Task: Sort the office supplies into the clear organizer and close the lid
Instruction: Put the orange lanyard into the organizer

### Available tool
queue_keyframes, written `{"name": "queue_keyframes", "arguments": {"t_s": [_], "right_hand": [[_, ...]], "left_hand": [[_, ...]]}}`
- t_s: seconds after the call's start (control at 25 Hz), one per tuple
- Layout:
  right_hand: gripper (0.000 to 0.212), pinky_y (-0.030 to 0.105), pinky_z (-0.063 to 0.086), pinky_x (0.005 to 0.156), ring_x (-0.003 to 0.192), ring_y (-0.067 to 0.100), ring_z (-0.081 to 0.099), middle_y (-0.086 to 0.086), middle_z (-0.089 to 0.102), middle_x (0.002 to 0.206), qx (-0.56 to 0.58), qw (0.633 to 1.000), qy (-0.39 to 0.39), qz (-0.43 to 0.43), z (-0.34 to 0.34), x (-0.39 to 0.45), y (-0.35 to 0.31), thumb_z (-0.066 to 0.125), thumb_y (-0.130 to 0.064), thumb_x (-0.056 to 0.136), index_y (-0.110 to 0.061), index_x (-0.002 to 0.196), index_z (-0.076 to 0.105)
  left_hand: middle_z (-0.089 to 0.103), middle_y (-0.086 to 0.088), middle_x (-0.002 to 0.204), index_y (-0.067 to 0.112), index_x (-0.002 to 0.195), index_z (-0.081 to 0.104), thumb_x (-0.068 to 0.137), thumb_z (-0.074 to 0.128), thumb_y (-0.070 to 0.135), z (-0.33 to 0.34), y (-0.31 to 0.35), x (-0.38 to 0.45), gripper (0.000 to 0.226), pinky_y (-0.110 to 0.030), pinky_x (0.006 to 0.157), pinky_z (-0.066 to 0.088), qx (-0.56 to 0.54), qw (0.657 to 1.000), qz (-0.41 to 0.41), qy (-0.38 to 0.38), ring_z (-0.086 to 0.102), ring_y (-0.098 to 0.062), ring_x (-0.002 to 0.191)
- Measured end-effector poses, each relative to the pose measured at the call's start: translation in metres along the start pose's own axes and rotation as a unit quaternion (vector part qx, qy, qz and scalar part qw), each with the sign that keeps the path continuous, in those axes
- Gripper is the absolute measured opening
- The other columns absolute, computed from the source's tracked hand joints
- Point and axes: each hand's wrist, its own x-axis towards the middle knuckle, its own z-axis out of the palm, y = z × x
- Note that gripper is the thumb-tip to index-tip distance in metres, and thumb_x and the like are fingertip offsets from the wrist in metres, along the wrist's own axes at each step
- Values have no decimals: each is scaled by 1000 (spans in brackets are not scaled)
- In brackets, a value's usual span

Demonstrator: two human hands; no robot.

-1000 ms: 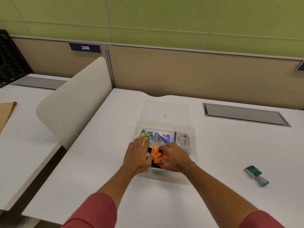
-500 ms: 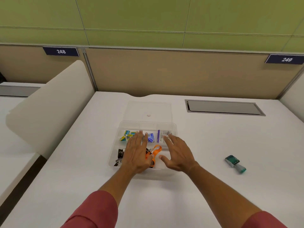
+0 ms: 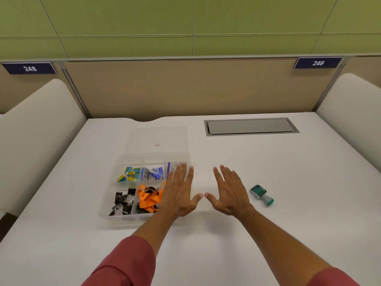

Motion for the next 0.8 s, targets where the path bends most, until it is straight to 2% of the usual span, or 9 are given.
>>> {"name": "queue_keyframes", "arguments": {"t_s": [0.16, 0.32, 0.44, 0.56, 0.68, 0.8], "right_hand": [[92, 43, 1, 122, 149, 28, -1, 12, -2, 162, -12, 999, -23, 41, 0, -12, 36, 23, -74, 84, -19, 153, -5], [91, 42, 4, 120, 149, 29, 3, 12, 3, 162, 5, 994, -40, 101, 4, -26, 69, 28, -72, 86, -19, 153, -3], [93, 40, 13, 119, 147, 30, 15, 15, 16, 160, 34, 989, -36, 142, 6, -35, 92, 35, -69, 85, -13, 153, 5], [92, 38, 31, 111, 136, 29, 38, 14, 39, 148, 48, 985, -15, 164, 7, -37, 108, 44, -67, 83, -6, 149, 19], [81, 35, 42, 96, 118, 26, 51, 10, 54, 130, 43, 982, -14, 185, 8, -34, 119, 51, -58, 86, -4, 143, 29], [53, 34, 45, 86, 106, 26, 57, 8, 61, 116, 18, 981, -38, 190, 9, -30, 124, 51, -42, 91, -7, 128, 39]], "left_hand": [[-26, -7, 157, 22, 149, -20, 86, 25, 70, 13, 32, 14, 91, -44, 120, -8, -2, 1000, 14, -4, -25, -23, 144], [-25, -7, 157, 22, 149, -18, 85, 25, 71, 27, 60, 24, 92, -41, 119, -12, -1, 1000, 24, -13, -24, -22, 144], [-24, -8, 157, 20, 150, -17, 84, 25, 70, 35, 76, 29, 92, -40, 118, -13, 5, 999, 28, -20, -22, -23, 145], [-22, -8, 158, 20, 150, -16, 84, 26, 69, 40, 88, 31, 92, -42, 120, -10, 6, 999, 24, -27, -23, -23, 145], [-21, -9, 158, 20, 151, -15, 84, 27, 68, 41, 96, 30, 92, -42, 120, -10, 4, 1000, 13, -26, -23, -22, 145], [-20, -9, 158, 19, 151, -14, 83, 28, 67, 40, 98, 26, 93, -41, 120, -9, 8, 1000, 1, -23, -21, -22, 146]]}}
